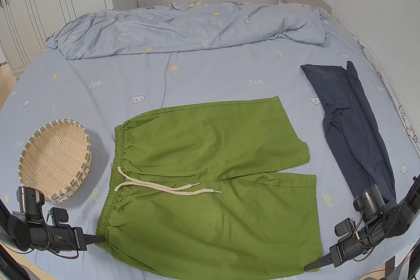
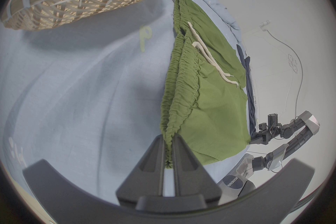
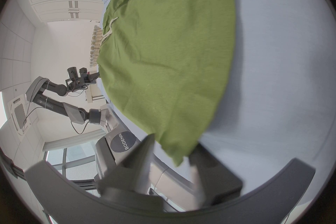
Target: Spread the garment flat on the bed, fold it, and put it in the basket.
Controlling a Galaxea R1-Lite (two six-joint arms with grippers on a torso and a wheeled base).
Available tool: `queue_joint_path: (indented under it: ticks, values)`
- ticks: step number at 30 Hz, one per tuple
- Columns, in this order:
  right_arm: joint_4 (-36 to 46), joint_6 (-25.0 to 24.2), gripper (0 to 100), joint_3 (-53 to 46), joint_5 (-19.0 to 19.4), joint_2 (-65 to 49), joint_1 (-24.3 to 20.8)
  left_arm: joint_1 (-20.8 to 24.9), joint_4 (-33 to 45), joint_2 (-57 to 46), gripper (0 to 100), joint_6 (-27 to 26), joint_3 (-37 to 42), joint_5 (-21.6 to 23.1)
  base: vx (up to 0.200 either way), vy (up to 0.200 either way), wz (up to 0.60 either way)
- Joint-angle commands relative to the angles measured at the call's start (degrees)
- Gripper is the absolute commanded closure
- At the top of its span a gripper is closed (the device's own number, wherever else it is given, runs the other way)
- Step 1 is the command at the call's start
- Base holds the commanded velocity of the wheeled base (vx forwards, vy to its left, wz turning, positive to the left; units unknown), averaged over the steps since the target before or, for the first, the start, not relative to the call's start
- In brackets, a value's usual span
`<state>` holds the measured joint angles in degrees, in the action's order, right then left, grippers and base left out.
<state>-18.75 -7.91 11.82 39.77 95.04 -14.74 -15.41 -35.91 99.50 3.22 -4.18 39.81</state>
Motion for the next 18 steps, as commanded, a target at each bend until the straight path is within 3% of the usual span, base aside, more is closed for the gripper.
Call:
queue_joint_path:
  ticks: [1, 7, 14, 18]
  values:
    - [-0.1, 0.9, 100, -1.4, -0.3, 0.3, 2.6, -0.3, 0.0, -0.1, 100, 0.0, 0.0, 0.0, 0.0, 0.0, 0.0]
    - [0.0, 1.1, 100, -4.9, -0.3, -2.1, 3.1, -0.7, 0.1, -1.0, 100, -0.8, 1.0, 0.0, 0.0, 0.0, 0.0]
    - [1.8, 0.7, 100, -6.2, -0.2, -8.4, -1.9, -0.8, 0.2, -1.6, 100, -2.3, 1.5, 0.1, 0.0, 0.0, 0.0]
    - [2.0, 0.2, 100, -5.1, -0.6, -10.4, -2.0, 0.0, 0.2, -3.0, 100, -1.8, 0.9, 0.2, 0.0, 0.0, 0.0]
